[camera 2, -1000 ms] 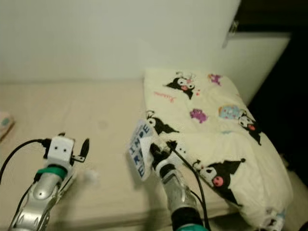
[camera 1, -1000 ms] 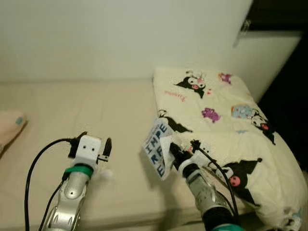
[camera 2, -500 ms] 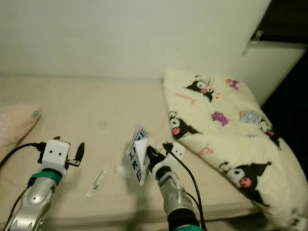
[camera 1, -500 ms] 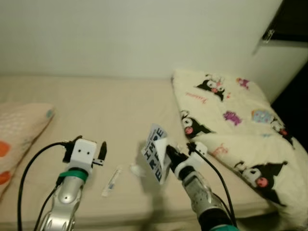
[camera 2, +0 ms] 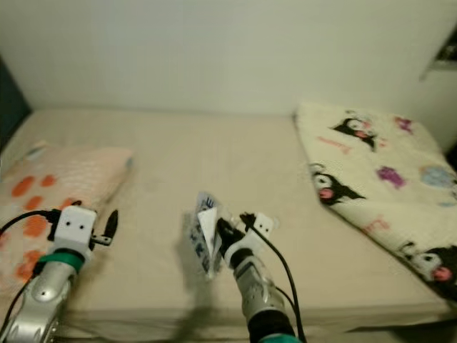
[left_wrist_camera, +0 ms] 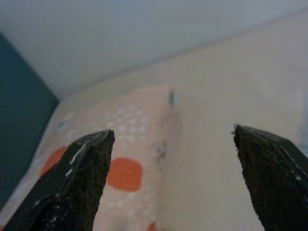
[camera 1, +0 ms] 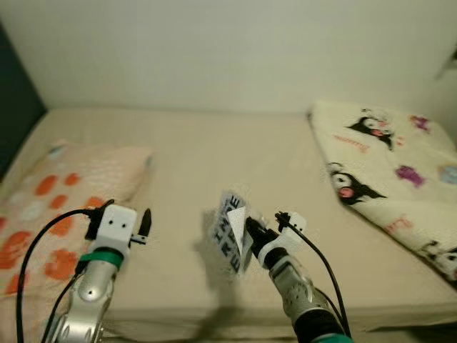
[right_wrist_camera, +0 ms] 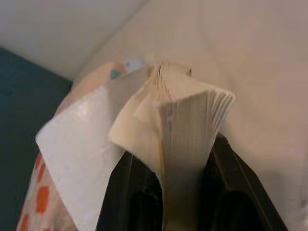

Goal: Clean up the room

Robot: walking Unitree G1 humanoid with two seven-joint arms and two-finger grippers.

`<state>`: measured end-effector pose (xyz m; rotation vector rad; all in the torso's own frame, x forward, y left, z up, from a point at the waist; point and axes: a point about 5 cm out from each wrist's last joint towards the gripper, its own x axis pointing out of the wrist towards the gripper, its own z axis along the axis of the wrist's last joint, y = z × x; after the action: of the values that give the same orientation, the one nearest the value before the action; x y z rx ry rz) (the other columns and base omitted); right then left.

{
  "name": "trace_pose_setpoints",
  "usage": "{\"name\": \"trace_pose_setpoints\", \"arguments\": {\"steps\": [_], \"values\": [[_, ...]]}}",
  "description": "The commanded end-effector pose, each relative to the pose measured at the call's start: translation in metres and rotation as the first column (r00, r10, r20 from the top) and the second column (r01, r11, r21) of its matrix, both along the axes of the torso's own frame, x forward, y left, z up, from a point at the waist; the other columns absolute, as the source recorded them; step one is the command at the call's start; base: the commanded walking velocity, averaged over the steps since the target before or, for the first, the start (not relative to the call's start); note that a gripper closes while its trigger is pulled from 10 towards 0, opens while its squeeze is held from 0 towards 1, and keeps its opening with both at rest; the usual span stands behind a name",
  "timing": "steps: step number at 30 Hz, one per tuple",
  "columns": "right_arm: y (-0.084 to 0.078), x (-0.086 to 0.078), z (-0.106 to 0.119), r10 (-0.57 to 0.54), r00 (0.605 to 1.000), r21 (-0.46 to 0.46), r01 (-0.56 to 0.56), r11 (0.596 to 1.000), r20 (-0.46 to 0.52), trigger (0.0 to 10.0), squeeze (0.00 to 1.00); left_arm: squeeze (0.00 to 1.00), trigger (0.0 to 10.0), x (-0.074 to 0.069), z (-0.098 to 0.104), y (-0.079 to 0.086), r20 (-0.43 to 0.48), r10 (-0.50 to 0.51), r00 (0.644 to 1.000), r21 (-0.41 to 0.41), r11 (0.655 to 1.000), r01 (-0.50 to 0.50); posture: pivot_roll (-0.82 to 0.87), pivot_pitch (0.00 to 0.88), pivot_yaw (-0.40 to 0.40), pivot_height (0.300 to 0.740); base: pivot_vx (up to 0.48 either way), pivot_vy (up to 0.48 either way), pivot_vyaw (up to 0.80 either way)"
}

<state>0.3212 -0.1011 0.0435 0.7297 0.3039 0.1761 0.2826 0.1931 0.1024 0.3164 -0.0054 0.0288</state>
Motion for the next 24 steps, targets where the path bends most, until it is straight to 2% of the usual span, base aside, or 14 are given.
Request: {"name": "trace_pose_setpoints", "arguments": {"steps": [1, 4, 5, 8, 15, 24], "values": [[0.003, 0.002, 0.005, -0.008, 1.0, 0.014, 0.008, 1.0, 0.026, 10.0, 0.0, 0.0, 10.0, -0.002, -0.003, 0.0, -0.017, -0.005, 1.0, 0.006, 1.0, 0.005, 0.08, 0.0, 0.012, 0.74, 0.0, 0.48, 0.0], [0.003, 0.002, 0.005, -0.01, 1.0, 0.016, 0.009, 1.0, 0.025, 10.0, 0.0, 0.0, 10.0, -0.002, -0.003, 0.0, -0.024, -0.014, 1.0, 0.007, 1.0, 0.014, 0.09, 0.0, 0.012, 0.74, 0.0, 0.48, 0.0], [0.003, 0.002, 0.005, -0.01, 1.0, 0.016, 0.01, 1.0, 0.025, 10.0, 0.0, 0.0, 10.0, -0.002, -0.005, -0.001, -0.045, -0.029, 0.999, 0.038, 0.999, 0.031, 0.09, 0.0, 0.011, 0.74, 0.0, 0.0, 0.0], [0.004, 0.002, 0.004, -0.008, 1.0, 0.018, 0.008, 1.0, 0.024, 10.0, 0.0, 0.0, 10.0, -0.003, -0.011, 0.003, -0.103, -0.019, 0.995, 0.078, 0.997, 0.027, 0.09, 0.0, 0.006, 0.74, 0.0, -0.48, 0.0], [0.004, 0.002, 0.003, -0.007, 1.0, 0.022, 0.006, 1.0, 0.017, 10.0, 0.0, 0.0, 10.0, -0.006, -0.014, 0.007, -0.122, -0.004, 0.993, 0.08, 0.997, 0.014, 0.1, 0.0, -0.001, 0.74, 0.0, -0.48, 0.0], [0.004, 0.002, 0.002, -0.006, 1.0, 0.019, 0.006, 1.0, 0.014, 10.0, 0.0, 0.0, 10.0, -0.008, -0.016, 0.005, -0.145, -0.026, 0.989, 0.077, 0.996, 0.037, 0.1, 0.0, 0.004, 0.74, 0.0, -0.48, 0.0]]}}
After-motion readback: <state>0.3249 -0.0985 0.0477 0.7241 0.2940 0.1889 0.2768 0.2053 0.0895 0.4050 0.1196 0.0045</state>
